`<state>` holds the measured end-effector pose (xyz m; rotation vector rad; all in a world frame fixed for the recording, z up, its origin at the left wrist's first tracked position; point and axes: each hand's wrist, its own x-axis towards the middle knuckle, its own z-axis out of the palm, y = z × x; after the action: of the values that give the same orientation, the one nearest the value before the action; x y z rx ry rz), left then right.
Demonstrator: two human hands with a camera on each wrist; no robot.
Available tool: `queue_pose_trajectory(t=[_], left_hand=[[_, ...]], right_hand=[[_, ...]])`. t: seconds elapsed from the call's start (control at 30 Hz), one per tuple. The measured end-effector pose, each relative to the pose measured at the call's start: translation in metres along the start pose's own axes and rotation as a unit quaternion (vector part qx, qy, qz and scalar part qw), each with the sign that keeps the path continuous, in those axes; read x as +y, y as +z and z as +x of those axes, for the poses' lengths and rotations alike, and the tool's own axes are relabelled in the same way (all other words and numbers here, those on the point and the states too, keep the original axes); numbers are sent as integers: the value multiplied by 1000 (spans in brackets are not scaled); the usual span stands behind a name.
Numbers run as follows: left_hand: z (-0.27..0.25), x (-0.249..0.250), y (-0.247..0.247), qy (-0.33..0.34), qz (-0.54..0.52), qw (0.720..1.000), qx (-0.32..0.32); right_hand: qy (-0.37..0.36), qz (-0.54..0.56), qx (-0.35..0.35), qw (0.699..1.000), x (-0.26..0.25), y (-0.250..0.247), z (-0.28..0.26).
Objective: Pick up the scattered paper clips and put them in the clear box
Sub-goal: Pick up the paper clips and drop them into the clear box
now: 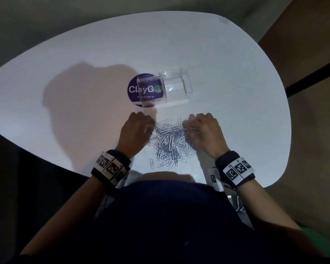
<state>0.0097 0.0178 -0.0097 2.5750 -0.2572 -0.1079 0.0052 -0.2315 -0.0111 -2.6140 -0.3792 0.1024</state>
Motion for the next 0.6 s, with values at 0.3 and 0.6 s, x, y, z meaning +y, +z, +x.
queue_pose_trajectory(t=[0.3,0.6], left_hand=[[-21,13,22,39,60,991,-113],[-20,3,12,68,24,996,-53]], right_hand=[[-25,-39,-94,994,-19,19,10],[-5,29,-61,998,-12,19,10]])
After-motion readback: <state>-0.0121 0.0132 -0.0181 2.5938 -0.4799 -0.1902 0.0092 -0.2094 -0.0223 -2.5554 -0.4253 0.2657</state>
